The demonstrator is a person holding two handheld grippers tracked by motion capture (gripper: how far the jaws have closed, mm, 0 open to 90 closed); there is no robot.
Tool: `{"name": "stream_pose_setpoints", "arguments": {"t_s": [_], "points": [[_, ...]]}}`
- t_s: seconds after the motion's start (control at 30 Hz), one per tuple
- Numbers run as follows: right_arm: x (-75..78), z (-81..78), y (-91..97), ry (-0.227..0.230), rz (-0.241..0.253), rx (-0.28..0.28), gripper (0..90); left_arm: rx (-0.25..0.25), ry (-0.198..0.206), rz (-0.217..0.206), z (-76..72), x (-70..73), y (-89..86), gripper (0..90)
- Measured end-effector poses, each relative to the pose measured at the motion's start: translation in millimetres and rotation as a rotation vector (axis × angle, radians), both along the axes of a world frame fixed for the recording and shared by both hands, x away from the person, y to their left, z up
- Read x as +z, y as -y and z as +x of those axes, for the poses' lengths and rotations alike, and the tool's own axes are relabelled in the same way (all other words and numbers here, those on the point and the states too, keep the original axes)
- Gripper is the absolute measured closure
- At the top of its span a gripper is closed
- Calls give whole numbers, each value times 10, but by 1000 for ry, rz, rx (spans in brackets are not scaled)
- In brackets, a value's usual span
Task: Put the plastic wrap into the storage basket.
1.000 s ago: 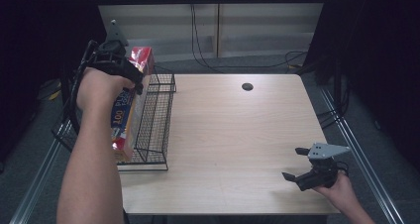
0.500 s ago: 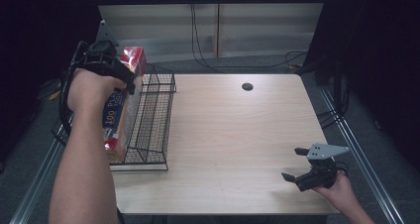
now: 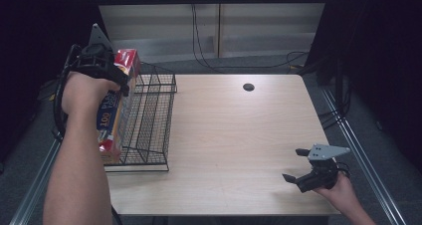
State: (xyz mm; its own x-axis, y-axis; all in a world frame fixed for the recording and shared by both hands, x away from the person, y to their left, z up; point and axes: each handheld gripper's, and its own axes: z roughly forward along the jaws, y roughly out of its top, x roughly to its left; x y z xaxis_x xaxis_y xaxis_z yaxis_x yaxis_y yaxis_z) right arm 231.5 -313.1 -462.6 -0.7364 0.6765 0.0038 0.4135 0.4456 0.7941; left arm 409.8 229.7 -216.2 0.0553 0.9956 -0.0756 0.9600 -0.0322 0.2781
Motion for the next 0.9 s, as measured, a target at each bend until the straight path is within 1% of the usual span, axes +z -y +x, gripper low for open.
{"name": "stream_pose_setpoints", "arguments": {"t_s": [0.03,0.07,0.1,0.17,0.2,0.23,0.27,0.3,0.33,0.37,0.4,0.43,0.53,0.6,0.63,0.67,0.7,0.73,0.77,0.83,0.9], "points": [[0,0,0,0,-1,0,2,18,2,-12,-3,-5,0,448],[0,0,0,1,0,-1,3,9,3,-6,-1,-3,-22,448],[1,0,2,-2,3,-1,3,18,5,-11,-1,-6,-32,448],[1,1,2,-3,4,-1,2,38,14,-6,-3,-13,-47,447],[0,1,1,-1,2,-4,2,18,10,-2,1,-15,-73,448],[0,2,0,-2,1,-2,3,29,10,-14,0,-22,-78,448],[-2,2,-1,-2,0,-2,3,30,10,-8,2,-26,-89,447],[-2,2,-1,-2,0,-2,3,20,8,-1,5,-26,-103,447],[-2,2,-2,-1,0,-2,2,24,10,6,5,-25,-110,447],[-1,3,-1,-1,1,-3,2,36,9,-3,4,-27,-109,447],[-2,4,0,-2,5,-2,2,36,12,-2,5,-26,-128,447],[0,3,2,-2,1,-5,2,44,12,-9,5,-28,-130,447],[1,2,3,-3,1,-4,2,28,9,11,16,-29,-171,447],[1,0,0,0,-2,-4,3,46,13,-7,16,-36,-177,447],[1,0,1,-1,0,-5,3,36,9,2,19,-35,-199,447],[1,2,4,2,0,-6,2,46,11,-6,20,-41,-202,447],[2,1,5,6,-1,-8,3,41,11,6,22,-39,-221,447],[5,1,8,0,2,-4,3,56,8,2,23,-44,-224,447],[5,0,9,0,3,-5,3,47,5,12,25,-43,-237,447],[2,2,7,6,-4,-9,3,51,7,7,25,-52,-247,447],[3,3,7,0,-1,-8,3,49,3,4,25,-62,-263,446]]}}
